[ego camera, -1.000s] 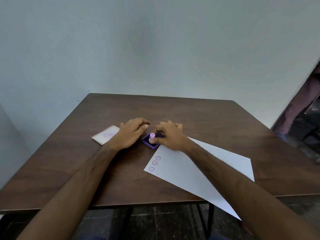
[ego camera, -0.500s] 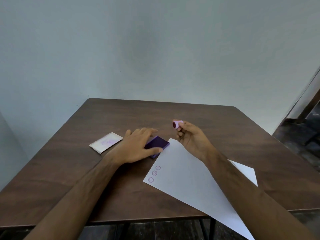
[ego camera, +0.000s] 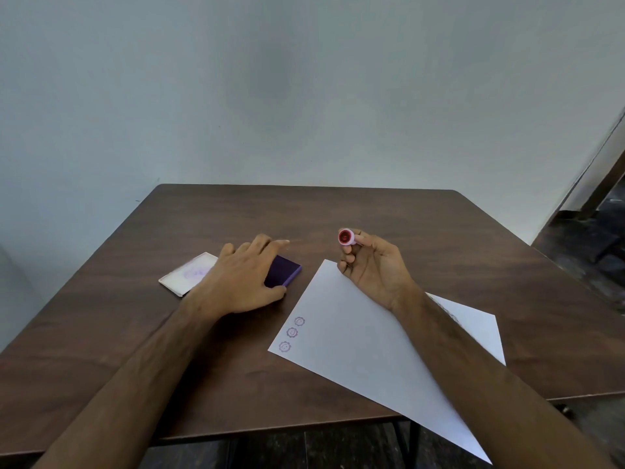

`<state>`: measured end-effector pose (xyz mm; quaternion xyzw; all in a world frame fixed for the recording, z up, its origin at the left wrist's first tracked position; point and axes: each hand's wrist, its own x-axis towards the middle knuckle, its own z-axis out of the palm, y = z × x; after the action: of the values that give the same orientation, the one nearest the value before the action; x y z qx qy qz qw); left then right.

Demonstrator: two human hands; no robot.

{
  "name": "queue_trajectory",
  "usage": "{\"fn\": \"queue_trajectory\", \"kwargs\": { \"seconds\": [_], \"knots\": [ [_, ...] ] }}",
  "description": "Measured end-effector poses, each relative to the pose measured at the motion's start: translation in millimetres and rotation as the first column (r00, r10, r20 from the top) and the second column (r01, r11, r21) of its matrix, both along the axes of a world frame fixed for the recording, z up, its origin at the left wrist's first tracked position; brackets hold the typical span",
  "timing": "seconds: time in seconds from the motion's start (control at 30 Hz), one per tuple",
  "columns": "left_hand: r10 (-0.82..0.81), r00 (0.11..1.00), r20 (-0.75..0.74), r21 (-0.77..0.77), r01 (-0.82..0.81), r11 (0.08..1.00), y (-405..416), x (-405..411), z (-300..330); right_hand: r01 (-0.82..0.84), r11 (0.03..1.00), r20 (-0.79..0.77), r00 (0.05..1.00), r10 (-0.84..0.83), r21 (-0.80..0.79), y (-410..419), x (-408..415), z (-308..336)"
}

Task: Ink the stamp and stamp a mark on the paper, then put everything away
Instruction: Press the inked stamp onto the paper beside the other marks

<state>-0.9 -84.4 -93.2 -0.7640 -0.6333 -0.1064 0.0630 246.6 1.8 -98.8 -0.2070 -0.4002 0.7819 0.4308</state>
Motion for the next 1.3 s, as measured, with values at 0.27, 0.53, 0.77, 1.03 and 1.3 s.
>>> {"fn": "queue_trajectory", "kwargs": {
  "seconds": [0.27, 0.53, 0.77, 1.03, 1.3],
  "knots": [
    [0.038, 0.998, -0.052, -0.004, -0.038, 0.999, 1, -8, -1, -0.019, 1.0, -0.005, 1.0, 0.019, -0.002, 2, 1, -2],
    [-0.187, 0.97, 0.153, -0.007, 0.19, 0.982, -2, -1, 2, -0.004, 0.999, -0.034, 0.999, 0.005, 0.033, 1, 1, -1],
    [-0.331, 0.936, 0.116, -0.083, 0.342, 0.936, -2, 4, -2, 0.056, 0.998, -0.063, 0.996, -0.056, -0.003, -3, 3, 21],
    [-0.331, 0.931, 0.157, -0.096, 0.348, 0.933, -2, 4, -2, -0.24, 0.884, 0.538, 0.843, -0.015, 0.4, -42, 5, 34],
    [-0.313, 0.942, 0.124, -0.102, 0.326, 0.94, -1, 4, -3, -0.374, 0.589, 0.662, 0.632, -0.403, 0.716, -67, -16, 6]
  ]
}}
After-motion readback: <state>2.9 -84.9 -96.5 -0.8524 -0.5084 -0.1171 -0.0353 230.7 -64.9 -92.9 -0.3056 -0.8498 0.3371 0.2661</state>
